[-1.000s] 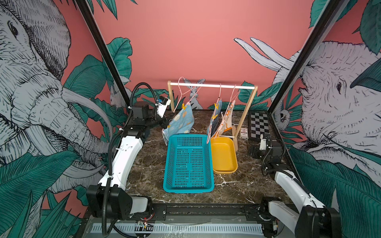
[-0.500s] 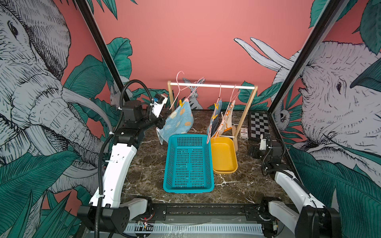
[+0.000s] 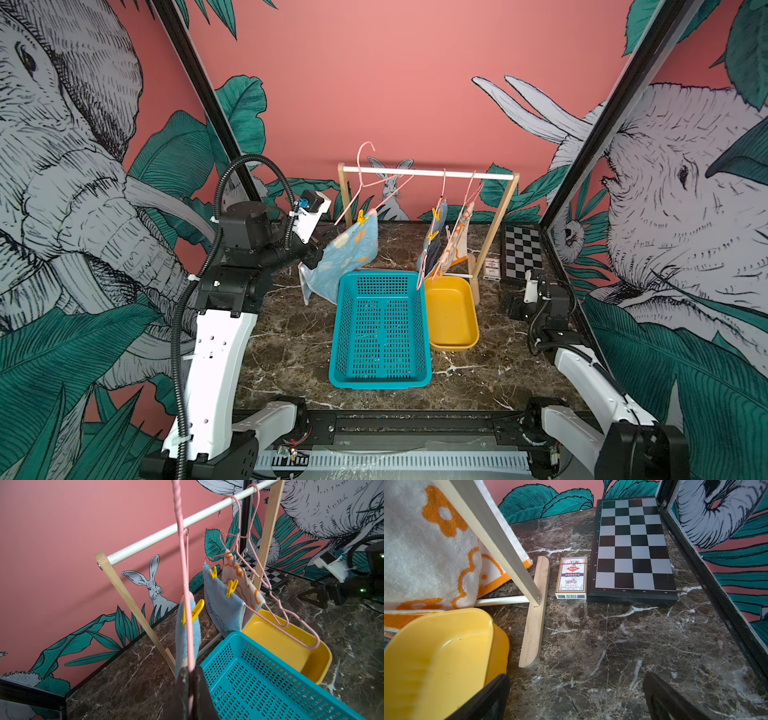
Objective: Remove the clothespins securing towels to the hanger
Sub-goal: Pick up the hanger from the clothesline.
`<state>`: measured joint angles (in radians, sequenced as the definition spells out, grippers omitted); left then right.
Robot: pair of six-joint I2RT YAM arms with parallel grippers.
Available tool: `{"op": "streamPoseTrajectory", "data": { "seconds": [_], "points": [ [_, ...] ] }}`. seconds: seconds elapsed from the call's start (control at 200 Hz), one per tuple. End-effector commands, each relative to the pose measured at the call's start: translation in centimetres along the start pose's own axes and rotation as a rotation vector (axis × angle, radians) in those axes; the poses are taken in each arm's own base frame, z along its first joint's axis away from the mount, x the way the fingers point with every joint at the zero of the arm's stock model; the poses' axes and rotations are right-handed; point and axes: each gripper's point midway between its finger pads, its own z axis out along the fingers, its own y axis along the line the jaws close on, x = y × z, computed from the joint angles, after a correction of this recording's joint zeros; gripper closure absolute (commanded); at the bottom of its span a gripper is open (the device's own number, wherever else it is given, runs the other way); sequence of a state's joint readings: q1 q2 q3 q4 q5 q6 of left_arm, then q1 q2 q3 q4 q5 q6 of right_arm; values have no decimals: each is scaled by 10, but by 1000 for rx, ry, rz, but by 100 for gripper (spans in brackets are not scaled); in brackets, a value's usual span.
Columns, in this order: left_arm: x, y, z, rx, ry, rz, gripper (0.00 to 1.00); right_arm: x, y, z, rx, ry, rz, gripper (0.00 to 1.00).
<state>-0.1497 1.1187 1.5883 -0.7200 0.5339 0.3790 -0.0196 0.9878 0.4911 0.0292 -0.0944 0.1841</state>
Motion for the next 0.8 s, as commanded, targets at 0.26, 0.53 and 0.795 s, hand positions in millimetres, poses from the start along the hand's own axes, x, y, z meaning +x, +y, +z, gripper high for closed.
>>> {"op": "streamPoseTrajectory", "data": {
  "seconds": [0.26,0.53,0.795],
  "points": [
    [-28,-18,-49,-34,-51,79,100,-22,7,-7,-30,-53,2,1],
    [-37,-34,-58,35,-79,41,100,-22,10,-8,-42,-52,-1,1],
    [-43,-47,-64,105,-101,11,100,-21,13,-9,-63,-48,-3,1]
  ]
}}
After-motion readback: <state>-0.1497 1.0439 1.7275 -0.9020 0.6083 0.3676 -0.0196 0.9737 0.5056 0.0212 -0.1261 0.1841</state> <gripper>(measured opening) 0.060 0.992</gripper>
